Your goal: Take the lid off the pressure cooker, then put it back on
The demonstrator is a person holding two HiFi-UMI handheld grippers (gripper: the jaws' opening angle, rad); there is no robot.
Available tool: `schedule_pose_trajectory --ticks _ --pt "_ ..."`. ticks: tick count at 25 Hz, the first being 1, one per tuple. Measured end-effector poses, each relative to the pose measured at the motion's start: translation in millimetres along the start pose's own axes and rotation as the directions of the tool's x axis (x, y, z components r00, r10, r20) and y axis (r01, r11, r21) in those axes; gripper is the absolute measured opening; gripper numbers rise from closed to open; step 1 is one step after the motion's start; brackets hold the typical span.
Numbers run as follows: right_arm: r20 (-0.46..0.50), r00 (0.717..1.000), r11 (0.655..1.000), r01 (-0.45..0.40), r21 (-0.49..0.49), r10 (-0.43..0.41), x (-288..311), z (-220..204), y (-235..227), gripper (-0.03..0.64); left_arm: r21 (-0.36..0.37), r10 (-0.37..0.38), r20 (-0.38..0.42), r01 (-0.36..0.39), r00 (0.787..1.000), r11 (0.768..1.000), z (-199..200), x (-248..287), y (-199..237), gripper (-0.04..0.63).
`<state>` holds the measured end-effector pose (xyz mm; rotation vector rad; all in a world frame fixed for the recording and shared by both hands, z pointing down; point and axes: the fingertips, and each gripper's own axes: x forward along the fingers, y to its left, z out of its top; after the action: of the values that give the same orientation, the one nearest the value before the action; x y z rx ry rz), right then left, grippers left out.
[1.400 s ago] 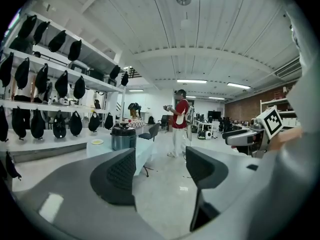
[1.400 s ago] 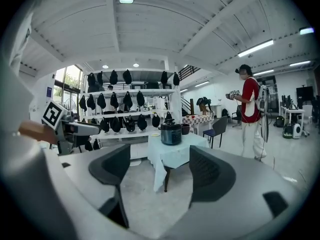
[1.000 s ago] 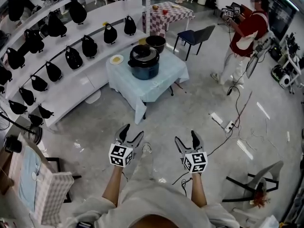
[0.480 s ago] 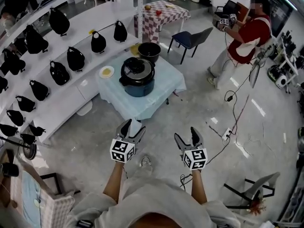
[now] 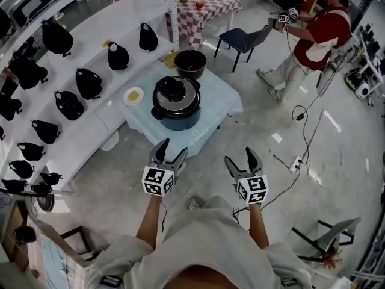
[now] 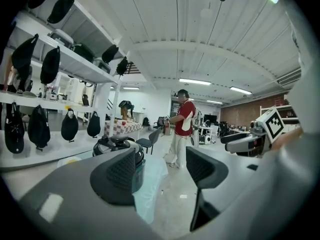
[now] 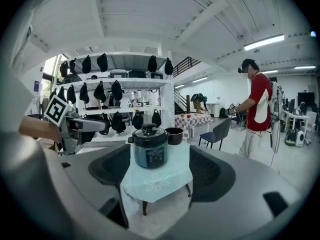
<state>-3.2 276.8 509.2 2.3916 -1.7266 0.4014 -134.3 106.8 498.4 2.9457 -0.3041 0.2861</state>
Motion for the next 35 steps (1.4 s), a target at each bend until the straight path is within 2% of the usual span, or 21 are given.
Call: schedule_pose_trajectory --ticks 11,20,24,28,31,35 --pt "0.003 1.000 0.999 0.006 0.051 -0.006 84.0 6.7 -77.0 0.342 0.032 -0.027 -0.030 0.028 0.999 0.999 15.9 110.0 25.9 0.298" --pt "-0.010 0.995 0.994 -0.094 0.058 0.094 187.6 38.5 -163.7 0.342 0.096 -0.018 -0.035 0.021 0.999 0.995 62.2 221.7 33.6 0.298" --pt "-0.015 0.982 0.982 -0.187 0.038 0.188 240.7 68.8 -188.6 0.342 0.055 0.064 -0.020 -0.062 0.998 0.997 83.7 257.3 55.7 0.298" --pt "-0.027 0.953 0.954 -0.301 0.006 0.301 295.0 97.8 -192.2 0.342 0.019 0.167 -0.014 -0.167 0.986 0.986 98.9 272.3 86.0 0.298" --pt "-0.039 0.917 0.917 -0.399 -0.018 0.398 330.2 112.3 -180.4 0.342 -0.007 0.266 -0.007 -0.266 0.964 0.964 103.6 267.7 109.6 0.298" --pt "-0.069 0.847 0.846 -0.531 -0.045 0.528 365.8 120.0 -156.6 0.342 -0.038 0.402 -0.009 -0.402 0.916 0.915 104.4 252.7 131.6 0.298"
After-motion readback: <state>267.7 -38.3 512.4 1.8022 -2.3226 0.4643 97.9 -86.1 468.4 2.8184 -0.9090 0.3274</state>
